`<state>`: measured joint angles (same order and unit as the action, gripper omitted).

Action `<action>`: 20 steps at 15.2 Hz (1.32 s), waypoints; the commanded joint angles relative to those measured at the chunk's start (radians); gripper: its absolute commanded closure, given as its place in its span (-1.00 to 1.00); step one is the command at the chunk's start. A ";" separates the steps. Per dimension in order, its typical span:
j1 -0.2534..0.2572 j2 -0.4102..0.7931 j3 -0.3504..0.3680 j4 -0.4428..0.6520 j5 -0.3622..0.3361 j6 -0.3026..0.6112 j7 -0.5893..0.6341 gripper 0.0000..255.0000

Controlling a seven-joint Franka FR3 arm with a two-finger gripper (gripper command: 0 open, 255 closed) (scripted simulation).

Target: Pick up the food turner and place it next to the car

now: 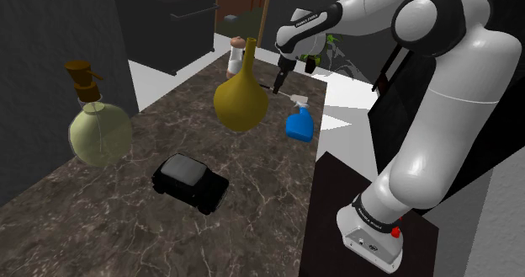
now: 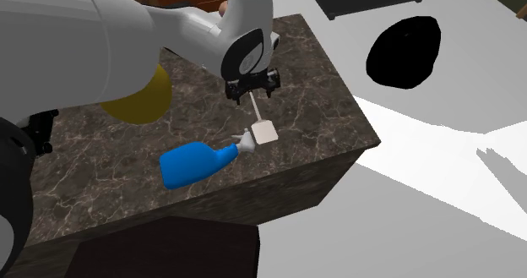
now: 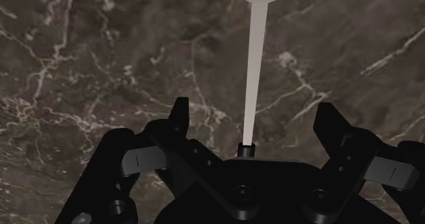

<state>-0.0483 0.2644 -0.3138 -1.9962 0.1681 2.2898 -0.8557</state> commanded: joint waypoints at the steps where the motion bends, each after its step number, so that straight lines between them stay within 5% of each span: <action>1: 0.000 0.000 0.000 0.000 0.000 0.001 0.000 -1.00; 2: 0.000 0.000 0.000 0.000 0.000 0.001 0.000 -1.00; 3: 0.000 0.000 0.000 0.000 0.000 0.001 0.000 1.00; 12: 0.000 0.000 0.000 0.000 0.000 0.001 0.000 1.00; 20: 0.007 -0.055 -0.009 0.042 -0.030 -0.092 0.023 1.00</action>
<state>-0.0413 0.2153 -0.3214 -1.9621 0.1414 2.2107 -0.8339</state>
